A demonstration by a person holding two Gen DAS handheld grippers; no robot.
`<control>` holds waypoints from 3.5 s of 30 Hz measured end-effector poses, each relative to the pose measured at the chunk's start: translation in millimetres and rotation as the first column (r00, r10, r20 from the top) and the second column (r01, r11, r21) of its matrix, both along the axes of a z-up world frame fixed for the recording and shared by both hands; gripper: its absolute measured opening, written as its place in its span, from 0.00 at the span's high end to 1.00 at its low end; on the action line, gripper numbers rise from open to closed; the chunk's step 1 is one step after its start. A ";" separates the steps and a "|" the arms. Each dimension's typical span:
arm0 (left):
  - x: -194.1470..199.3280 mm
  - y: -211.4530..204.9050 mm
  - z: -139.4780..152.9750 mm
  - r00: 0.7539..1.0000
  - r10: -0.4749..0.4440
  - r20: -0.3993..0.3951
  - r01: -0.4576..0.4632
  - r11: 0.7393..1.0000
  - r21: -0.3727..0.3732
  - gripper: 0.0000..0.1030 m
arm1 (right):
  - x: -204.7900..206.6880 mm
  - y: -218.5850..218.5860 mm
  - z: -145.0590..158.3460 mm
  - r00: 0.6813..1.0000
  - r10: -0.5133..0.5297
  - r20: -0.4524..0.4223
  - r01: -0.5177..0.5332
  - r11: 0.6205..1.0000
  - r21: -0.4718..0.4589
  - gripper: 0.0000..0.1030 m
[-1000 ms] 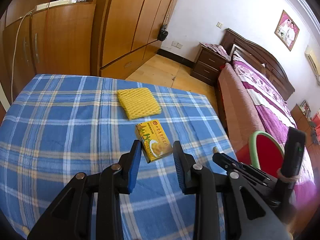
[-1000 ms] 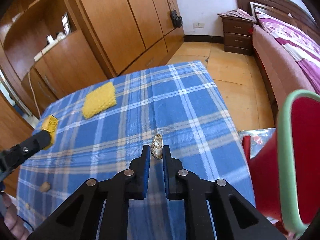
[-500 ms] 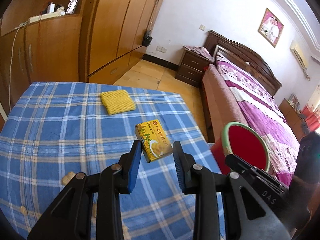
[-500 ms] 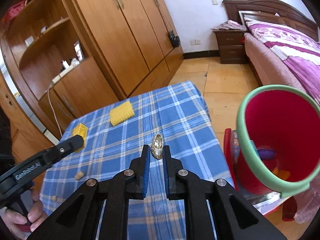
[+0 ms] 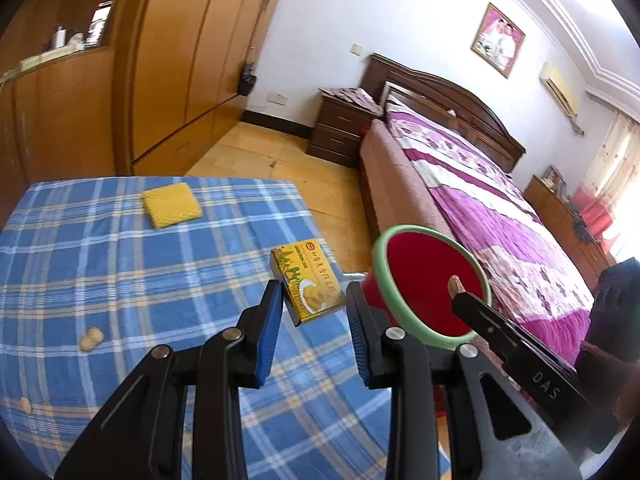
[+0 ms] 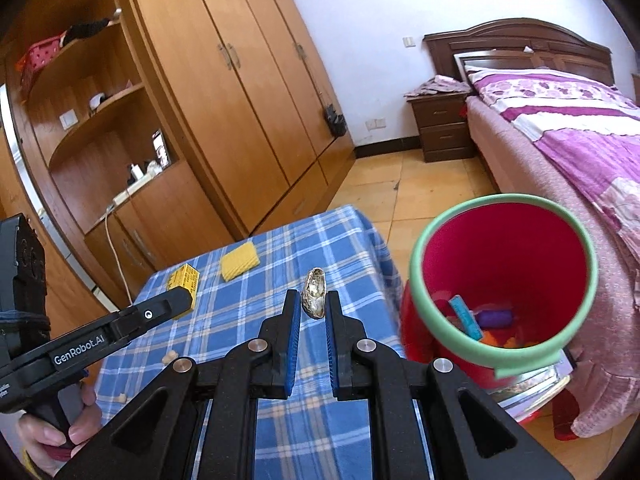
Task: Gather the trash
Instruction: 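Lift the yellow tea box and peanut shell and carry both over the red bucket, then open the left tool dropping the tea box while the right tool drops the shell into the bucket, then move the open left tool back over the yellow foam net sheet on the table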
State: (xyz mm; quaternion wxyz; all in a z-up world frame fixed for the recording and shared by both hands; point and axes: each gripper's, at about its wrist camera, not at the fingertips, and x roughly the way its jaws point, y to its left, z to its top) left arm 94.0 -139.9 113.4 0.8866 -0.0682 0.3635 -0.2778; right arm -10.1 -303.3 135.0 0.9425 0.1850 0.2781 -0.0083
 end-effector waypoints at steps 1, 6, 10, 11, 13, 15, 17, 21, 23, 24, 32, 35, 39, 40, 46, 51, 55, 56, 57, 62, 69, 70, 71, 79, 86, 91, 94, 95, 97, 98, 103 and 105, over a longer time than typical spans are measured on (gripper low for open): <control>-1.7 -3.7 0.3 1.000 -0.010 -0.001 0.010 1.000 -0.001 0.68 | -2.5 -3.1 0.2 1.000 -0.006 0.003 0.006 1.000 0.001 0.88; -8.7 -26.6 1.8 0.999 -0.050 0.001 0.050 0.999 0.005 0.68 | -11.3 -22.3 -1.0 0.999 -0.038 0.013 0.037 0.999 0.018 0.88; -12.0 -44.5 1.0 0.997 -0.082 0.007 0.082 0.997 0.016 0.68 | -17.5 -42.0 -4.5 0.998 -0.069 0.014 0.068 0.997 0.037 0.88; -12.4 -50.9 0.1 0.996 -0.093 0.006 0.093 0.996 0.020 0.68 | -18.6 -47.6 -5.7 0.997 -0.078 0.014 0.077 0.996 0.042 0.88; -12.8 -60.9 -1.6 0.994 -0.111 0.005 0.111 0.993 0.027 0.68 | -21.7 -57.5 -8.5 0.995 -0.096 0.011 0.095 0.994 0.050 0.88; -12.4 -73.7 -4.2 0.991 -0.134 0.004 0.134 0.990 0.037 0.68 | -22.5 -67.4 -12.1 0.993 -0.115 0.007 0.115 0.992 0.060 0.88; -11.5 -83.7 -6.9 0.988 -0.153 0.002 0.153 0.987 0.046 0.68 | -24.0 -78.1 -15.9 0.991 -0.135 0.001 0.135 0.988 0.070 0.88; -7.3 -108.0 -15.1 0.982 -0.188 -0.010 0.189 0.980 0.068 0.68 | -25.9 -95.5 -23.6 0.986 -0.166 -0.015 0.167 0.982 0.084 0.88; -4.3 -117.6 -18.9 0.979 -0.203 -0.017 0.204 0.976 0.072 0.68 | -27.3 -105.2 -28.2 0.983 -0.182 -0.025 0.183 0.979 0.091 0.88; -3.0 -122.6 -21.0 0.977 -0.210 -0.020 0.211 0.975 0.075 0.68 | -27.5 -109.2 -30.5 0.982 -0.188 -0.030 0.190 0.977 0.095 0.88; 9.5 -162.4 -41.4 0.964 -0.260 -0.054 0.264 0.959 0.098 0.68 | -24.2 -135.6 -51.0 0.971 -0.228 -0.074 0.236 0.964 0.124 0.88; 13.5 -175.7 -48.8 0.960 -0.275 -0.063 0.280 0.954 0.111 0.68 | -21.2 -141.3 -59.0 0.968 -0.233 -0.090 0.244 0.961 0.133 0.88; 20.8 -188.3 -58.0 0.955 -0.287 -0.076 0.295 0.948 0.122 0.68 | -13.8 -148.8 -69.1 0.965 -0.235 -0.113 0.249 0.958 0.142 0.88; 22.6 -190.8 -60.2 0.954 -0.291 -0.079 0.299 0.946 0.124 0.68 | -12.3 -149.8 -71.2 0.965 -0.235 -0.118 0.251 0.958 0.142 0.88; 30.7 -203.9 -70.0 0.948 -0.306 -0.084 0.315 0.938 0.141 0.68 | -4.0 -157.5 -78.5 0.960 -0.244 -0.141 0.263 0.955 0.138 0.88; 34.2 -206.2 -72.9 0.945 -0.314 -0.098 0.325 0.935 0.141 0.63 | 3.4 -159.0 -83.3 0.958 -0.239 -0.159 0.260 0.957 0.130 0.86; 35.7 -202.2 -71.1 0.949 -0.303 -0.092 0.313 0.939 0.140 0.57 | 7.2 -159.7 -85.0 0.956 -0.239 -0.168 0.263 0.955 0.138 0.86; 35.9 -200.4 -70.5 0.950 -0.299 -0.091 0.309 0.941 0.140 0.57 | 7.5 -159.6 -84.9 0.956 -0.241 -0.168 0.265 0.954 0.140 0.81; 36.3 -198.3 -69.7 0.952 -0.292 -0.091 0.303 0.943 0.140 0.56 | 7.8 -159.8 -84.3 0.956 -0.241 -0.167 0.265 0.954 0.143 0.78; 39.4 -184.9 -65.7 0.960 -0.264 -0.097 0.275 0.953 0.127 0.55 | 6.1 -156.7 -79.0 0.953 -0.252 -0.170 0.276 0.951 0.139 0.71; 38.7 -161.9 -56.9 0.971 -0.224 -0.083 0.233 0.965 0.121 0.52 | 1.5 -148.4 -67.1 0.957 -0.249 -0.147 0.268 0.954 0.133 0.65; 38.3 -158.5 -55.1 0.973 -0.219 -0.080 0.227 0.966 0.120 0.52 | 0.9 -146.7 -65.2 0.958 -0.248 -0.144 0.267 0.955 0.131 0.64; 37.3 -153.3 -52.9 0.974 -0.212 -0.075 0.220 0.969 0.117 0.51 | 0.1 -143.9 -62.6 0.959 -0.247 -0.140 0.265 0.956 0.128 0.62; 31.5 -123.0 -41.0 0.986 -0.158 -0.059 0.163 0.982 0.096 0.48 | -6.3 -124.9 -45.1 0.965 -0.237 -0.114 0.249 0.963 0.104 0.56; 27.7 -90.7 -30.3 0.993 -0.114 -0.036 0.117 0.990 0.081 0.48 | -8.9 -104.9 -33.3 0.970 -0.220 -0.101 0.229 0.969 0.088 0.52; 27.8 -65.7 -25.1 0.997 -0.075 -0.029 0.077 0.994 0.075 0.48 | -8.6 -85.7 -24.7 0.977 -0.196 -0.086 0.202 0.977 0.073 0.51; 30.9 -50.4 -23.0 0.998 -0.053 -0.023 0.055 0.995 0.084 0.48 | -6.1 -73.1 -22.7 0.980 -0.179 -0.082 0.184 0.981 0.062 0.51; 33.0 -44.7 -22.6 0.999 -0.043 -0.019 0.045 0.995 0.088 0.48 | -4.5 -68.9 -22.1 0.982 -0.173 -0.082 0.178 0.982 0.059 0.51; 38.1 -35.1 -22.6 1.000 -0.024 -0.013 0.025 0.995 0.099 0.48 | -0.3 -61.4 -21.5 0.983 -0.162 -0.084 0.166 0.985 0.054 0.51; 43.2 -29.2 -23.2 1.000 -0.011 -0.011 0.012 0.994 0.111 0.48 | 2.9 -57.4 -21.1 0.985 -0.153 -0.084 0.158 0.986 0.052 0.51; 70.5 -7.2 -29.0 0.999 0.043 -0.002 -0.042 0.986 0.161 0.48 | 19.2 -40.1 -20.5 0.989 -0.124 -0.081 0.129 0.991 0.048 0.51; 82.2 -0.2 -32.9 0.998 0.063 -0.003 -0.062 0.982 0.177 0.48 | 26.4 -34.9 -21.5 0.990 -0.114 -0.083 0.118 0.992 0.045 0.51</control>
